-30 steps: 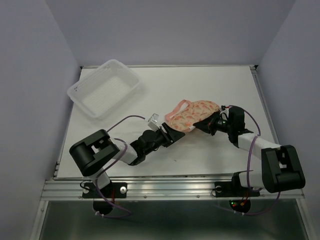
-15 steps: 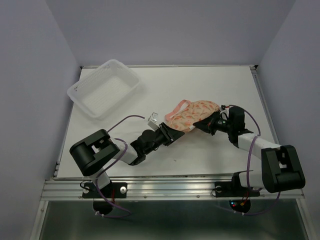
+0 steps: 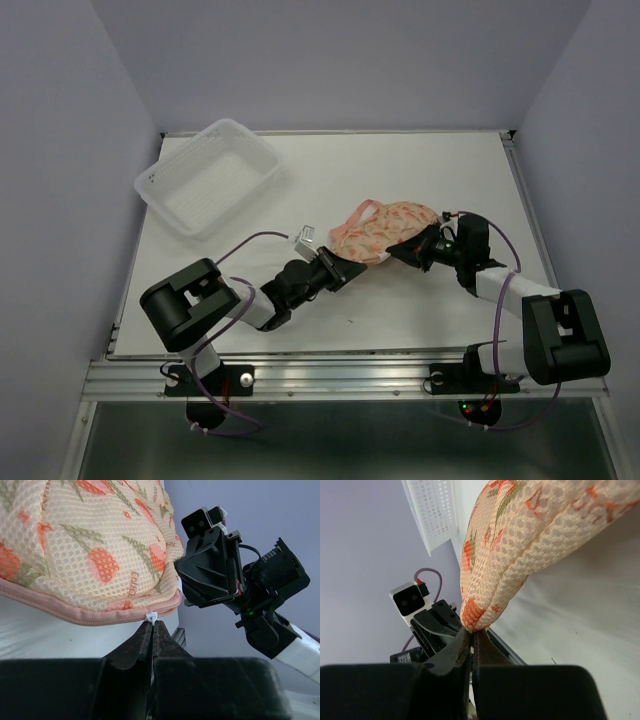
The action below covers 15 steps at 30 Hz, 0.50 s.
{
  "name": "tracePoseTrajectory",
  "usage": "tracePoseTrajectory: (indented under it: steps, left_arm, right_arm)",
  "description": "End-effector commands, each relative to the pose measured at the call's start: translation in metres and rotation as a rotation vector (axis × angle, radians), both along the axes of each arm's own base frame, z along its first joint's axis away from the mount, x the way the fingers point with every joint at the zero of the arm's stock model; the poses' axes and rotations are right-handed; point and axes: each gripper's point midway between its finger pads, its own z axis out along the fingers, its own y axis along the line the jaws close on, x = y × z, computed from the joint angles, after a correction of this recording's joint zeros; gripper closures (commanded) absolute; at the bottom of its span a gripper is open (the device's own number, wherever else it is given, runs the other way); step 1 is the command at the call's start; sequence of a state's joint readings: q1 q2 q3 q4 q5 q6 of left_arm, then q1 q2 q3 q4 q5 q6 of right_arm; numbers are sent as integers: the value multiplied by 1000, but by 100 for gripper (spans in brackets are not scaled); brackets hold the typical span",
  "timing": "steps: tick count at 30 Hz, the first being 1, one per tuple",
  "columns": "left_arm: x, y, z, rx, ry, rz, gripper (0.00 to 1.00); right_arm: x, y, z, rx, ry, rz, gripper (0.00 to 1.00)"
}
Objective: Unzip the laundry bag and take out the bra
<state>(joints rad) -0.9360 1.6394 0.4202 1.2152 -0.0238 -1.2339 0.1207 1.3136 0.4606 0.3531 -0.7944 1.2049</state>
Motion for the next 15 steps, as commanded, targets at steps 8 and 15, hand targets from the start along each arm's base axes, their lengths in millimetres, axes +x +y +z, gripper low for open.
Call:
tracePoseTrajectory:
  steps: [8, 15]
  left_arm:
    - [1, 15, 2, 16, -31, 35, 100]
    - [3, 32, -21, 225, -30, 51, 100]
  right_arm:
    - [0, 2, 6, 6, -62, 29, 98]
    - [-2, 2, -1, -20, -71, 58, 98]
